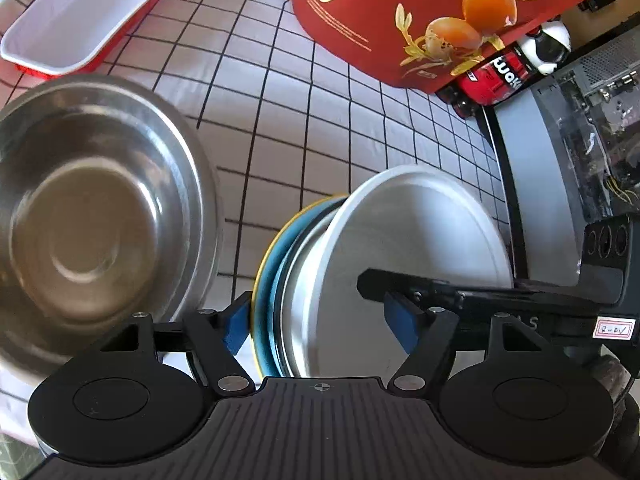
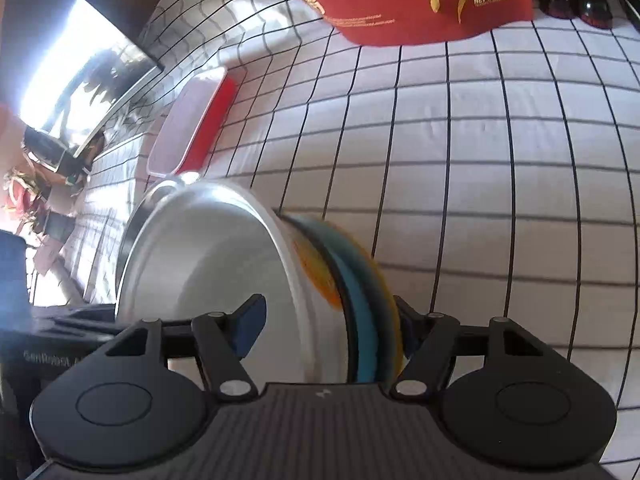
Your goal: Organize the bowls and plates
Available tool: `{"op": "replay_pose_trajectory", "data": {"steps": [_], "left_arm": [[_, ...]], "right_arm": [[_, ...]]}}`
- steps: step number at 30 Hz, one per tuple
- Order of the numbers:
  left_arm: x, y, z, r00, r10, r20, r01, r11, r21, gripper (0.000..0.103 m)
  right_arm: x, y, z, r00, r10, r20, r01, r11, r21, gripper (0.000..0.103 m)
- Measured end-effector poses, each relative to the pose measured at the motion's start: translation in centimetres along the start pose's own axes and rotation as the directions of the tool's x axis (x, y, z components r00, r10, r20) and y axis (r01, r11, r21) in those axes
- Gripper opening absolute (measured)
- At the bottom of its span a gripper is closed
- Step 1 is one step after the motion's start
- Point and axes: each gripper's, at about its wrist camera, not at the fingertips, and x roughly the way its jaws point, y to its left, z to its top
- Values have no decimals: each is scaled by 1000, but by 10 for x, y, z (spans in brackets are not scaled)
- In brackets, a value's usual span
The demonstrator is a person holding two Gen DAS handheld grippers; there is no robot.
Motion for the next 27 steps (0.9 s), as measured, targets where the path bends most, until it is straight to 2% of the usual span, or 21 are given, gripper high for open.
{"op": "replay_pose_trajectory", "data": {"steps": [11, 15, 21, 27], "left_arm": [[-5, 16, 12, 1000, 2, -9, -2, 999, -40, 74], [-4, 12, 14, 999, 11, -31, -11, 1000, -8, 74], [-3, 7, 12, 999, 24, -36, -23, 999, 29, 76], [1, 3, 13, 998, 22, -53, -20, 999, 29, 77]], "right_arm": [[11, 13, 11, 1000, 3, 7, -3, 1000, 15, 67], [10, 11, 11, 1000, 16, -5, -16, 1000, 10, 67], [15, 1, -3, 996, 48, -75, -44, 997, 56, 67], [12, -6, -5, 994, 75, -83, -69, 995, 72, 64]]}}
